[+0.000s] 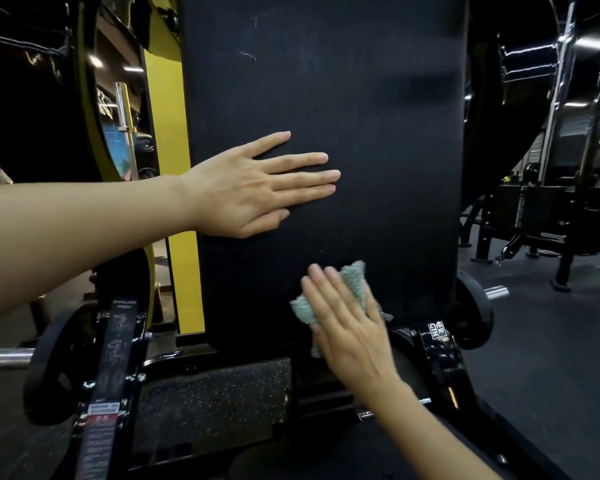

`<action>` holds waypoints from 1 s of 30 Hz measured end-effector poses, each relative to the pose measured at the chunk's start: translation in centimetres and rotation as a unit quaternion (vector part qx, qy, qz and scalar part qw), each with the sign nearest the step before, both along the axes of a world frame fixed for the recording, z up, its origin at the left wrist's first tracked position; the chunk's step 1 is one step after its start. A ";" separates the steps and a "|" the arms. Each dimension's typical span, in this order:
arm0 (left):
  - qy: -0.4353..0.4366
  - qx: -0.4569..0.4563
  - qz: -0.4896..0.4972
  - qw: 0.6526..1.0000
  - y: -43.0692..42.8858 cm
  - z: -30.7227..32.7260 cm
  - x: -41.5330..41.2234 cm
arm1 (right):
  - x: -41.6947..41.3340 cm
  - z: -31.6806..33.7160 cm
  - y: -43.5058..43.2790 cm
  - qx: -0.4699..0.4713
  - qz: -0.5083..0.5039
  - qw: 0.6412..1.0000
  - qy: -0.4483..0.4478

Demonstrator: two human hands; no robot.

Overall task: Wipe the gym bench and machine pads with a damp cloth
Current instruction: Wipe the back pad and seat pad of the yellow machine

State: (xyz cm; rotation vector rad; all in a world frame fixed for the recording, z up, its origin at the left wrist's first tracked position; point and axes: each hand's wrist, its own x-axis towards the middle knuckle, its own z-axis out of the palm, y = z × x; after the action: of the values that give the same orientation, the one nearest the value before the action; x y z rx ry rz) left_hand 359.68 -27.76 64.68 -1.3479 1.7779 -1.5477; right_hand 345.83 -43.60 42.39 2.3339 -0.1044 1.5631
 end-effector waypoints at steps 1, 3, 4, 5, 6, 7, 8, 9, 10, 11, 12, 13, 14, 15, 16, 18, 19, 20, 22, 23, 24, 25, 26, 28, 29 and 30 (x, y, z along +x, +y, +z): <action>-0.002 -0.003 0.001 1.000 0.0 -0.1 0.0 | -0.4 -0.2 -0.8 0.018 -0.002 1.000 -0.011; -0.007 -0.007 0.004 1.000 -0.2 -0.3 0.0 | -0.8 -0.4 -1.6 0.046 -0.003 0.999 -0.023; -0.010 -0.008 0.005 1.000 -0.2 -0.4 0.0 | -0.7 -0.5 -1.4 0.056 -0.002 0.998 -0.027; -0.012 -0.007 0.005 1.000 -0.3 -0.4 -0.1 | -0.4 -0.5 -1.0 0.066 -0.002 0.997 -0.033; -0.013 -0.006 0.004 1.000 -0.3 -0.4 -0.1 | -0.1 -0.6 -0.5 0.076 -0.001 0.996 -0.037; -0.014 -0.004 0.003 1.000 -0.4 -0.4 -0.1 | 0.2 -0.6 0.1 0.084 0.002 0.996 -0.038; -0.015 -0.002 0.002 1.000 -0.5 -0.4 -0.1 | 0.5 -0.6 0.6 0.086 0.004 0.996 -0.037; -0.015 0.000 0.001 1.000 -0.6 -0.4 -0.1 | 0.7 -0.5 1.2 0.082 0.005 0.996 -0.036; -0.015 0.003 0.001 1.000 -0.7 -0.4 -0.2 | 1.0 -0.4 1.8 0.073 0.008 0.997 -0.035; -0.015 0.006 0.002 1.000 -0.8 -0.5 -0.3 | 1.5 -0.2 2.5 0.059 0.016 0.998 -0.033; -0.015 0.008 0.002 1.000 -1.0 -0.5 -0.3 | 2.0 0.0 3.4 0.038 0.029 0.998 -0.027; -0.016 0.010 0.002 1.000 -1.1 -0.6 -0.4 | 2.6 0.2 4.3 0.012 0.045 0.999 -0.017; -0.016 0.012 0.001 1.000 -1.2 -0.6 -0.5 | 3.1 0.3 5.2 -0.015 0.058 0.998 -0.005; -0.015 0.014 0.000 1.000 -1.3 -0.6 -0.5 | 3.5 0.4 5.7 -0.035 0.063 0.997 0.002; -0.014 0.015 -0.001 1.000 -1.3 -0.6 -0.6 | 3.6 0.5 5.9 -0.046 0.063 0.997 0.006; -0.014 0.015 -0.004 1.000 -1.4 -0.6 -0.7 | 3.4 0.6 5.3 -0.047 0.053 0.997 0.011; -0.014 0.015 -0.004 1.000 -1.4 -0.6 -0.8 | 3.2 0.7 4.8 -0.042 0.046 0.998 0.013; -0.013 0.018 -0.005 1.000 -1.5 -0.6 -0.9 | 2.9 0.9 4.3 -0.035 0.039 0.999 0.012; -0.009 0.021 -0.007 1.000 -1.6 -0.7 -1.0 | 2.4 1.3 3.5 -0.016 0.032 0.999 -0.002; -0.008 0.021 -0.008 1.000 -1.6 -0.7 -1.1 | 2.3 1.5 3.1 -0.004 0.031 0.999 -0.011; -0.007 0.021 -0.008 1.000 -1.7 -0.8 -1.1 | 2.1 1.7 2.8 0.011 0.031 0.999 -0.020; -0.007 0.021 -0.006 1.000 -1.7 -0.8 -1.1 | 1.9 2.0 2.4 0.027 0.031 0.999 -0.029; -0.007 0.021 -0.005 1.000 -1.8 -0.9 -1.1 | 1.7 2.2 1.9 0.044 0.028 0.998 -0.038; -0.004 0.021 -0.005 1.000 -1.8 -1.0 -1.1 | 1.1 2.8 0.5 0.079 0.015 0.995 -0.060; -0.002 0.020 -0.006 1.000 -1.9 -1.0 -1.1 | 0.7 3.1 -0.2 0.098 0.008 0.992 -0.076; 0.000 0.020 -0.007 1.000 -1.9 -1.0 -1.1 | 0.4 3.4 -0.9 0.121 0.002 0.988 -0.092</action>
State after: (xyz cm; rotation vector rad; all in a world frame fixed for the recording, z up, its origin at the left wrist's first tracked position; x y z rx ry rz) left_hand 358.59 -29.65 63.67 -1.3200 1.8120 -1.5120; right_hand 346.23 -44.54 45.78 2.3579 -0.3517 1.8577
